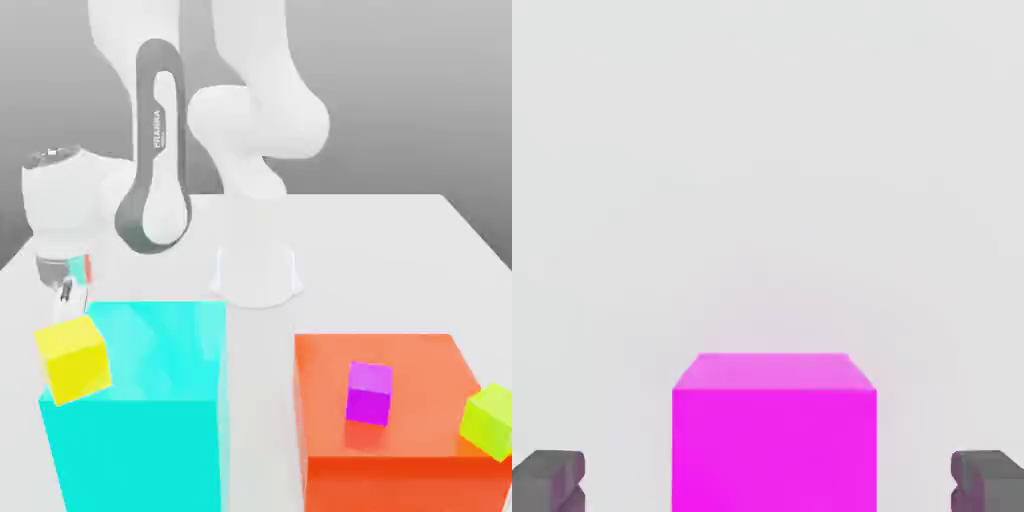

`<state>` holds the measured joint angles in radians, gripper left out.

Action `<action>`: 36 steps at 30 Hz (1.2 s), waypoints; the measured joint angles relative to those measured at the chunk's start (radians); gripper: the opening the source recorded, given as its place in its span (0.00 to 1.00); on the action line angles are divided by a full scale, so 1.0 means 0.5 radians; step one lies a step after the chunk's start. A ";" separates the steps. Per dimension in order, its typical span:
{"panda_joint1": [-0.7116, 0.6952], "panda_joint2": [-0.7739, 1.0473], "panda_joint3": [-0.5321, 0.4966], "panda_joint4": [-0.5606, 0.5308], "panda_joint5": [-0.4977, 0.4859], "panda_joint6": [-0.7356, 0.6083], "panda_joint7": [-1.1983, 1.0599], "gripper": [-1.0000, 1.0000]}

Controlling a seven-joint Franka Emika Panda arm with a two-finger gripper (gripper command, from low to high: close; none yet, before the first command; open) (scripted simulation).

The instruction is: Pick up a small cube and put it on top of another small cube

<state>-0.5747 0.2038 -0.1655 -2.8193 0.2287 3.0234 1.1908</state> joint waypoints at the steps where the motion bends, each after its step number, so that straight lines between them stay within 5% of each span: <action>1: -0.062 0.048 0.069 0.008 0.030 0.040 -0.022 0.50; 2: -0.120 0.096 0.135 0.016 0.060 0.079 -0.043 0.50; 3: -0.168 0.139 0.191 0.022 0.083 0.114 -0.060 0.00; 11: -0.154 0.116 0.170 0.019 0.055 0.097 -0.039 0.00; 22: -0.011 -0.358 -0.111 -0.054 -0.446 -0.303 0.323 0.00; 28: -0.058 -0.213 -0.122 0.331 -0.493 -0.569 0.247 0.00; 36: 0.216 -0.273 0.064 0.910 -0.402 -1.211 0.326 0.00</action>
<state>-0.4667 0.0675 -0.1334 -2.3644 0.0275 2.4178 1.3537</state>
